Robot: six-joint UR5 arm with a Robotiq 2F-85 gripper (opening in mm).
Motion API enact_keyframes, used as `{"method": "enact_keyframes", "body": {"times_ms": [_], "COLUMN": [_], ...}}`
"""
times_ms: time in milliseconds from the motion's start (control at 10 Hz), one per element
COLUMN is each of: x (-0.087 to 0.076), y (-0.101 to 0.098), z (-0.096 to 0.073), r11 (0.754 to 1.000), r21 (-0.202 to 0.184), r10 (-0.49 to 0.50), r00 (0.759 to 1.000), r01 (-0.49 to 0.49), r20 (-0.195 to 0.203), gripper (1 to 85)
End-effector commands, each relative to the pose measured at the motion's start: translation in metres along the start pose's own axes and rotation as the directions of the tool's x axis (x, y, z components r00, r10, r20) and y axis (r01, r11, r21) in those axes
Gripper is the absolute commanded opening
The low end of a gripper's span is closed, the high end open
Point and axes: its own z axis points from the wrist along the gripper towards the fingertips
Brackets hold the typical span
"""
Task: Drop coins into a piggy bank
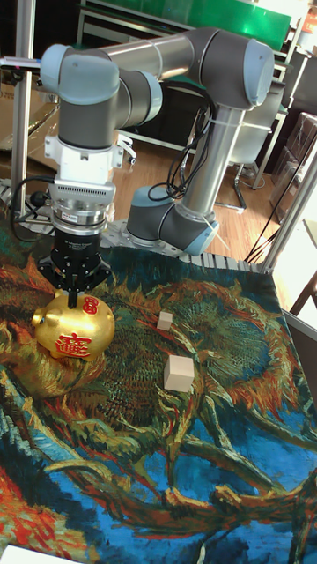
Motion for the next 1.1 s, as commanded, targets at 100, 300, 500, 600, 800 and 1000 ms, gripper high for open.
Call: {"method": "enact_keyframes", "body": {"times_ms": [100,300,500,600,800,1000], "x": [0.002,0.003,0.001,0.001,-0.001,-0.004], "y": [0.001,-0.001,0.010,0.009,0.011,0.019], "z": [0.003,0.003,0.002,0.002,0.000,-0.010], "r11": [1.000,1.000,0.999,0.999,0.999,0.999], "r21": [-0.011,-0.002,-0.048,-0.044,-0.044,-0.034], "r10": [0.012,0.024,-0.005,-0.006,-0.010,-0.008], "r00": [1.000,1.000,1.000,1.000,1.000,1.000], "r01": [-0.012,-0.024,0.006,0.006,0.011,0.008], "r20": [0.014,0.008,0.020,0.017,0.019,0.014], "gripper": [1.3,2.3,47.3,47.3,47.3,46.3]}}
